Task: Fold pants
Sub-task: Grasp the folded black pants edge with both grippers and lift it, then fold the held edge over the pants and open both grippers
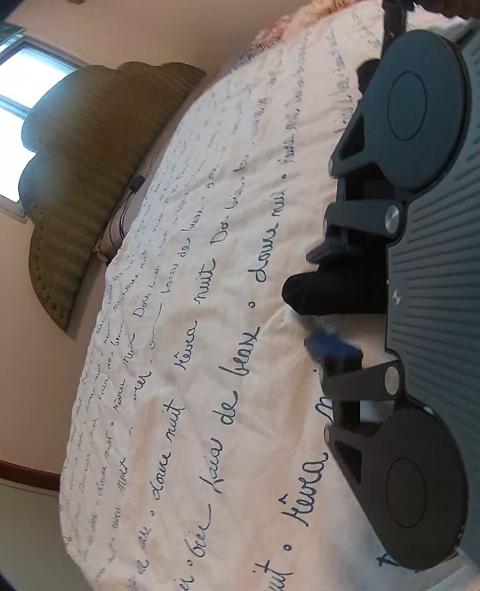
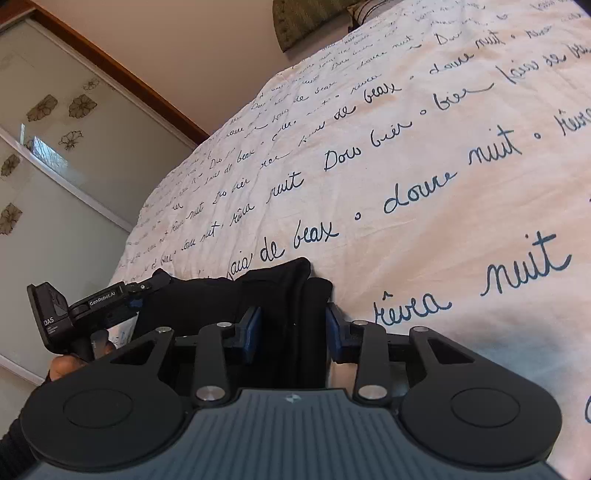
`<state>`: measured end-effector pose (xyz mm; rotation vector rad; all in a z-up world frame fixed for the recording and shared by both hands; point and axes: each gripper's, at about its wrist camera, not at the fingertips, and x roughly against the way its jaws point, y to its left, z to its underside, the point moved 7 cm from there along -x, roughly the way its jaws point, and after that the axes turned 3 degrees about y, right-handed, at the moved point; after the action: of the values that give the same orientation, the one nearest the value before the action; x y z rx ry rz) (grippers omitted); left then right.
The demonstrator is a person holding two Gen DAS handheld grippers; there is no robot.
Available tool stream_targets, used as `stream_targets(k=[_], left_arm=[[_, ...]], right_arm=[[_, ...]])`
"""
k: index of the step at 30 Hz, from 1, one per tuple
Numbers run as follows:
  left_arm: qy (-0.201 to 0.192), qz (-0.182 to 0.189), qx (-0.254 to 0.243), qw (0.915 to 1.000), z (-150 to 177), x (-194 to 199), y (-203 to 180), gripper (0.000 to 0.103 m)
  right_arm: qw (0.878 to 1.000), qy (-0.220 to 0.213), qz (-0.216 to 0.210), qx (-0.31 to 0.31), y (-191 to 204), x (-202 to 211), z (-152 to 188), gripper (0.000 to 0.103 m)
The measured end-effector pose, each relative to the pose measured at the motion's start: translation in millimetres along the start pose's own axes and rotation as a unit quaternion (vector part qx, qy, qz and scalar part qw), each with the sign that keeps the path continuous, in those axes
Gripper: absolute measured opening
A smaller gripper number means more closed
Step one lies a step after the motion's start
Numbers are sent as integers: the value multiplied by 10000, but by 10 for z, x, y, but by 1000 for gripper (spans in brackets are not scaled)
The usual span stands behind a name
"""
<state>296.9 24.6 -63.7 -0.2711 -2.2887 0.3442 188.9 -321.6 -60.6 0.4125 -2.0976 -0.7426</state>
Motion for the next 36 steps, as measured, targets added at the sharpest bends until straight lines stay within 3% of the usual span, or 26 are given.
stream_targets(k=[2, 6, 9, 12, 13, 14, 17, 20, 22, 26, 31, 36], left_arm=[[-51, -103, -188, 9998, 29, 22, -60, 25], [-223, -347, -441, 9982, 88, -35, -104, 25], [-471, -523, -774, 9945, 155, -25, -162, 28], [-541, -397, -619, 9958, 132, 93, -106, 38], [-623, -390, -553, 9958, 104, 183, -78, 48], [-760, -376, -507, 9951, 87, 295, -72, 51], [-1273, -269, -552, 9900, 108, 692, -153, 50], [-1482, 101, -564, 9873, 179, 873, -375, 51], [-1276, 441, -640, 9888, 273, 822, -572, 53], [-437, 476, -872, 9941, 592, 480, -751, 53], [-463, 417, -1008, 9930, 669, 352, -681, 56], [-449, 303, -986, 9936, 680, 628, -717, 59]], right_arm=[[9999, -81, 37, 148, 34, 66, -20, 19], [9997, -55, 179, 140, -40, 37, 23, 17], [9997, -203, 4, -129, -135, 5, 88, 17], [9986, -239, -142, -444, -168, 77, 69, 23], [9976, -271, -105, -632, -172, 138, 57, 24], [9960, -380, -75, -805, -170, 222, 49, 25], [9892, -920, -622, -955, -28, 523, 57, 27], [9876, -910, -974, -834, 232, 510, 84, 27], [9879, -748, -1100, -791, 380, 349, 96, 27], [9953, -323, -664, -629, 387, -33, 175, 27], [9861, -468, -1149, -1103, 141, -47, 266, 23], [9939, -482, -633, -763, 461, 169, 381, 31]])
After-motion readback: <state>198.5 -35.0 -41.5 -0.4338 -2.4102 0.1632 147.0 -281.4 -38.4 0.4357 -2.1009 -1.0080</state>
